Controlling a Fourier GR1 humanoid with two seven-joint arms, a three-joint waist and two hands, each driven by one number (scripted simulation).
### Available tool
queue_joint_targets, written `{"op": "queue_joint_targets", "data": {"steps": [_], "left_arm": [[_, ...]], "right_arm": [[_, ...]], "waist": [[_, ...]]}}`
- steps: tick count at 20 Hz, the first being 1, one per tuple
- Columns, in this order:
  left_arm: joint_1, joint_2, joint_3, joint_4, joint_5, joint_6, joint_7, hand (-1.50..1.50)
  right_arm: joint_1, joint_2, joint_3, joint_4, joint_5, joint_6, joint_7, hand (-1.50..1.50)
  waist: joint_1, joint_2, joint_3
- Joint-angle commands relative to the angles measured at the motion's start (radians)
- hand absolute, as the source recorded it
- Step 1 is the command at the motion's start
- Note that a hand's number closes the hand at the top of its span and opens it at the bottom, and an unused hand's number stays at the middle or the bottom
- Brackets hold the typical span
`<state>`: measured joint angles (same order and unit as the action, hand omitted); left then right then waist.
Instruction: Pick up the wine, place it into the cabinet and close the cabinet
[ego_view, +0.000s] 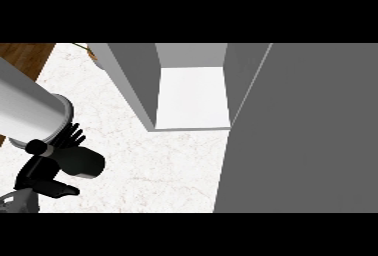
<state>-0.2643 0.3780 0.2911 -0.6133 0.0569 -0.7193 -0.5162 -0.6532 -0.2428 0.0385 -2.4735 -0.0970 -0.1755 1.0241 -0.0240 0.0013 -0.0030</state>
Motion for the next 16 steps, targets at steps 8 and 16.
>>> {"op": "queue_joint_targets", "data": {"steps": [8, 16], "left_arm": [[-0.074, 0.005, -0.058, 0.133, -0.051, -0.066, -0.18, -1.5], [-0.073, -0.036, -0.109, 0.144, -0.053, -0.117, -0.231, 1.5]], "right_arm": [[0.021, -0.026, -0.065, -0.12, -0.116, -0.001, 0.101, -1.5], [0.046, 0.018, 0.027, -0.084, -0.011, -0.024, 0.045, -1.5]], "waist": [[-0.011, 0.0, 0.0], [-0.002, 0.0, -0.001]]}}
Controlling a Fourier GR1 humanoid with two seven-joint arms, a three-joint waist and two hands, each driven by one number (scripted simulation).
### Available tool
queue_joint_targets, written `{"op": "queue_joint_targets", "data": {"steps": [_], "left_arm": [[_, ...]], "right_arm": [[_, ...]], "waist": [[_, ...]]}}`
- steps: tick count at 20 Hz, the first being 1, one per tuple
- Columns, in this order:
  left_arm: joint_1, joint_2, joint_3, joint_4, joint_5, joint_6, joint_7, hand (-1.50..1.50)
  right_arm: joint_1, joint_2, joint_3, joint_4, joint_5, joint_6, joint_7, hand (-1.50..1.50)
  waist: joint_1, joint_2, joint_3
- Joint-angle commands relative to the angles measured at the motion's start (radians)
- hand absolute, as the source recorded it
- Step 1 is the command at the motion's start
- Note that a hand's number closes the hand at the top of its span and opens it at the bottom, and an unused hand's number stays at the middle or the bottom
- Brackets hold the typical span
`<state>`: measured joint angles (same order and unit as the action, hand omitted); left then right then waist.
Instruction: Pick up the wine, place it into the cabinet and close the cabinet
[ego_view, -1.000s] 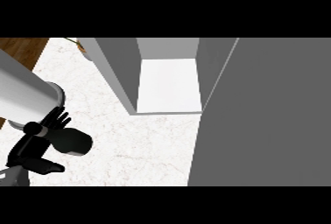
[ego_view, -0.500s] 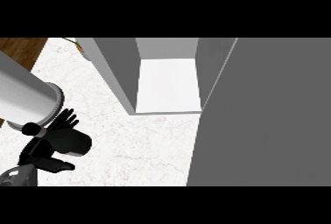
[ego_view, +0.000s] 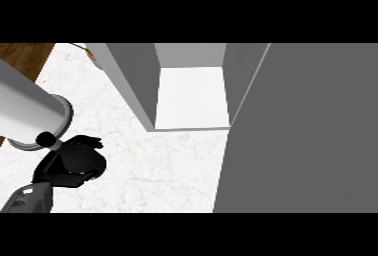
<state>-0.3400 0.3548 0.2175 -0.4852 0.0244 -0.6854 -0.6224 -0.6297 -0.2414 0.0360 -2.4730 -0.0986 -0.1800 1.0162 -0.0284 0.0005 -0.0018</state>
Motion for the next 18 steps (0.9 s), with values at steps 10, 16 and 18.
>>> {"op": "queue_joint_targets", "data": {"steps": [10, 16, 18], "left_arm": [[0.016, -0.181, -0.06, -0.13, -0.057, 0.324, -0.236, 1.5], [0.066, -0.329, -0.054, -0.272, -0.045, 0.569, -0.216, 1.5], [0.068, -0.321, -0.048, -0.34, -0.025, 0.571, -0.205, 1.5]], "right_arm": [[-0.004, -0.008, -0.024, -0.049, -0.059, 0.0, 0.052, -1.5], [0.015, -0.015, -0.009, -0.061, -0.037, -0.003, 0.068, -1.5], [0.014, -0.041, -0.053, -0.129, -0.092, -0.005, 0.14, -1.5]], "waist": [[0.018, -0.005, 0.001], [0.028, -0.007, 0.002], [0.022, -0.011, 0.002]]}}
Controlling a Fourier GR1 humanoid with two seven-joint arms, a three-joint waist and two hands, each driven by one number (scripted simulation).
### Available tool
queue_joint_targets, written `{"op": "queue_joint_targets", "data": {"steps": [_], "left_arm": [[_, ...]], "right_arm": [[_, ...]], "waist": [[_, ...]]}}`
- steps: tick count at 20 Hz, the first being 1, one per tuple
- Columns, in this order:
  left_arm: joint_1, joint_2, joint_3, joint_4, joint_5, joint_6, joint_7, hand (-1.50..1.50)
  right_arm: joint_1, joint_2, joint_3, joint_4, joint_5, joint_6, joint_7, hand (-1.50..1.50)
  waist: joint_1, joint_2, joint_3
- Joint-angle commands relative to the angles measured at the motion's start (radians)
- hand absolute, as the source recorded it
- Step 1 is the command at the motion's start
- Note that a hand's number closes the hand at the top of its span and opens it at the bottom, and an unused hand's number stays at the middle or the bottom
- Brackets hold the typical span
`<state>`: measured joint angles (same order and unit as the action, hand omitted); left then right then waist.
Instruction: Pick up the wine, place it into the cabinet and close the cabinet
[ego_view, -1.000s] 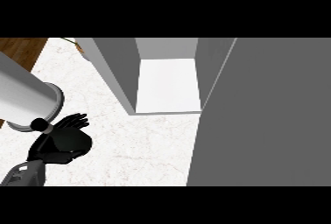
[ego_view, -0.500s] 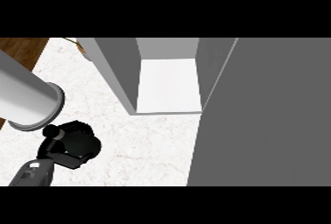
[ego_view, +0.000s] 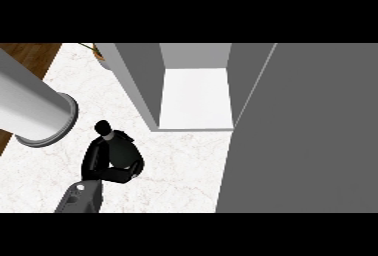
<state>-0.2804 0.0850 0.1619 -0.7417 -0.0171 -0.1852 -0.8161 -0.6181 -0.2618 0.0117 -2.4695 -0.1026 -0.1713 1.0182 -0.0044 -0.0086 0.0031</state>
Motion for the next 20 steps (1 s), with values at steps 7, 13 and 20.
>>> {"op": "queue_joint_targets", "data": {"steps": [7, 13, 20], "left_arm": [[0.074, -0.084, -0.169, -0.371, 0.065, 0.141, 0.123, 1.5], [0.081, -0.085, -0.32, -0.642, 0.211, 0.2, 0.358, 1.5], [0.007, -0.085, -0.495, -0.781, 0.249, 0.443, 0.564, 1.5]], "right_arm": [[0.046, -0.029, -0.065, -0.14, -0.129, 0.01, 0.121, -1.5], [0.006, 0.004, -0.009, -0.077, -0.052, -0.024, 0.079, -1.5], [0.059, -0.01, -0.103, -0.062, -0.148, 0.025, 0.033, -1.5]], "waist": [[0.0, -0.001, -0.002], [0.007, -0.001, -0.003], [-0.003, 0.005, -0.003]]}}
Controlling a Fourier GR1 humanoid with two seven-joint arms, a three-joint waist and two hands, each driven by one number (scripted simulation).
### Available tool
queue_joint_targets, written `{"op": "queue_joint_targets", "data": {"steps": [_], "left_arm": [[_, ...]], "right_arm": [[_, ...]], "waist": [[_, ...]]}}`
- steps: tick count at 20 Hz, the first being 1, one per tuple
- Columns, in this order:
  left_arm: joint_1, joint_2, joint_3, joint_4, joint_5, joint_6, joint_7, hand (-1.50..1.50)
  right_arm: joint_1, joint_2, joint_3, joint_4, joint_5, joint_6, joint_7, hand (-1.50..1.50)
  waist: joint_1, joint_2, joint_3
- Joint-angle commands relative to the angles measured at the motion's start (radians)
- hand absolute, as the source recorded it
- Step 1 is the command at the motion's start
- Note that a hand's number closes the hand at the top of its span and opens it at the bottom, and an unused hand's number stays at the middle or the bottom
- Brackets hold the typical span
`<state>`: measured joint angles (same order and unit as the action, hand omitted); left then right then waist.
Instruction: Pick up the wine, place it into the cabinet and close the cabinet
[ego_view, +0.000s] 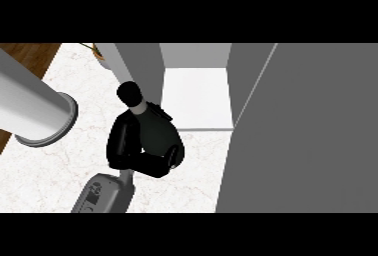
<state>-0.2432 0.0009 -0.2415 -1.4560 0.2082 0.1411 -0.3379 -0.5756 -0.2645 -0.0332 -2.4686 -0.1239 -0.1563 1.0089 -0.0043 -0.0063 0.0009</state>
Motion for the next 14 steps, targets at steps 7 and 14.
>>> {"op": "queue_joint_targets", "data": {"steps": [7, 14], "left_arm": [[-0.269, -0.001, -0.063, -0.069, -0.004, 0.293, 0.314, 1.5], [-0.422, -0.001, -0.079, 0.067, 0.008, 0.41, 0.292, 1.5]], "right_arm": [[-0.045, -0.011, 0.006, -0.096, -0.073, -0.017, 0.113, -1.5], [0.062, 0.028, 0.023, -0.101, -0.072, 0.018, 0.014, -1.5]], "waist": [[-0.013, 0.002, -0.001], [-0.013, 0.006, -0.001]]}}
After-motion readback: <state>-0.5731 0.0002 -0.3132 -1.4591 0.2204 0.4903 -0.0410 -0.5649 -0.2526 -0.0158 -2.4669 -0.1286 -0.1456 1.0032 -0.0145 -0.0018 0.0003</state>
